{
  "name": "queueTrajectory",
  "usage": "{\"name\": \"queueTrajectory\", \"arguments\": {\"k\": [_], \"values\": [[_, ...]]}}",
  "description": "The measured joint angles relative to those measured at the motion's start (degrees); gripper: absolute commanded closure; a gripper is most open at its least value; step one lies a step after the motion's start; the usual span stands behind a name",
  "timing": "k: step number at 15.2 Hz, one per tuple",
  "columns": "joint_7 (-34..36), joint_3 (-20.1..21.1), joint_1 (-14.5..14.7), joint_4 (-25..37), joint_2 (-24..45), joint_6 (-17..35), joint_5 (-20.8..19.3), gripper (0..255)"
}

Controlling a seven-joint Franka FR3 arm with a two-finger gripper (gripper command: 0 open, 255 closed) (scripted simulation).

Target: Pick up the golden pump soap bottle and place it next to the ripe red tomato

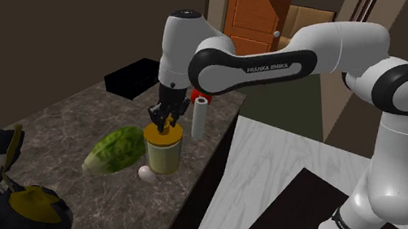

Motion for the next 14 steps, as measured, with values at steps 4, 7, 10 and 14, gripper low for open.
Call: {"name": "queueTrajectory", "arguments": {"k": [4,7,10,14], "values": [[-0.3,0.1,0.4,3.6,0.3,-3.3,0.0,255],[-0.4,0.2,0.5,5.7,0.2,-5.5,0.1,255],[-0.5,0.3,1.0,8.7,0.7,-8.1,-0.1,255],[-0.8,0.3,1.5,13.0,1.4,-11.7,-0.3,255]]}}
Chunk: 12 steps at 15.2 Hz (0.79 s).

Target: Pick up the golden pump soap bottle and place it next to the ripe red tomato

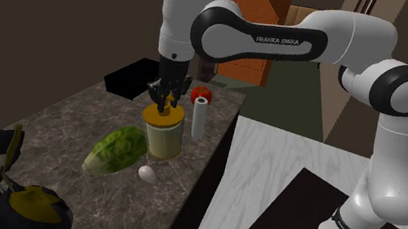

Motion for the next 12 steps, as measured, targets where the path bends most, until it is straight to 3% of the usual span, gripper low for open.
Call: {"name": "queueTrajectory", "arguments": {"k": [12], "values": [[-0.5,-0.2,3.9,18.1,5.6,-12.6,-2.6,255]]}}
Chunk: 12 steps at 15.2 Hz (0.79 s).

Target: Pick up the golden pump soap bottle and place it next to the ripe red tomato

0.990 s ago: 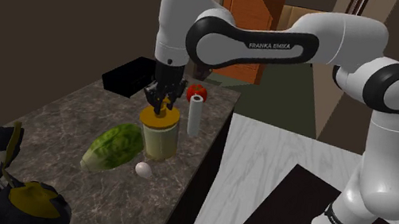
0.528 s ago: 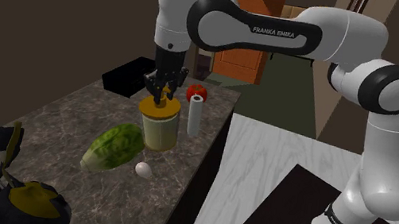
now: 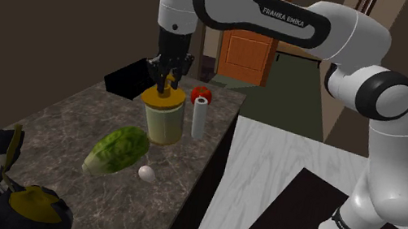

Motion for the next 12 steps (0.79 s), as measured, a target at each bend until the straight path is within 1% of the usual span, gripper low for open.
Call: {"name": "queueTrajectory", "arguments": {"k": [2,4,6,7,8,10,11,12], "values": [[-0.1,-0.1,1.1,3.9,1.4,-2.5,-0.7,255],[-0.4,-0.5,2.9,9.9,4.1,-5.7,-1.9,255],[-0.9,-1.1,5.3,17.2,7.4,-9.6,-3.3,255],[-1.3,-0.9,4.3,15.6,6.4,-9.2,-2.9,255],[-2.0,-0.6,1.8,11.4,4.1,-7.2,-1.8,255],[-3.5,-0.3,-2.0,5.0,0.5,-4.2,0.0,255],[-4.6,-0.4,-3.6,3.2,-0.4,-3.3,0.7,255],[-5.7,-0.4,-5.6,-0.2,-2.4,-1.7,1.8,255]]}}
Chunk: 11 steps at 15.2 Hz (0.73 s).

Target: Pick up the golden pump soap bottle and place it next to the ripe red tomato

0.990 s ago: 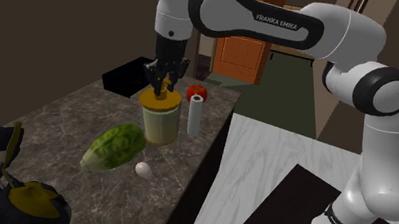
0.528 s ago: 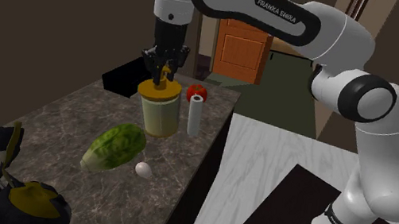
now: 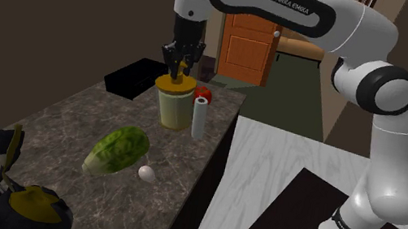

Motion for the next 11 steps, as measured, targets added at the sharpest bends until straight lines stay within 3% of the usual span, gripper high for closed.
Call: {"name": "queueTrajectory", "arguments": {"k": [7,11], "values": [[-9.1,-2.1,-10.3,-13.7,-7.0,7.7,5.1,255],[-14.0,-3.6,-14.0,-15.9,-7.9,9.3,6.5,255]]}}
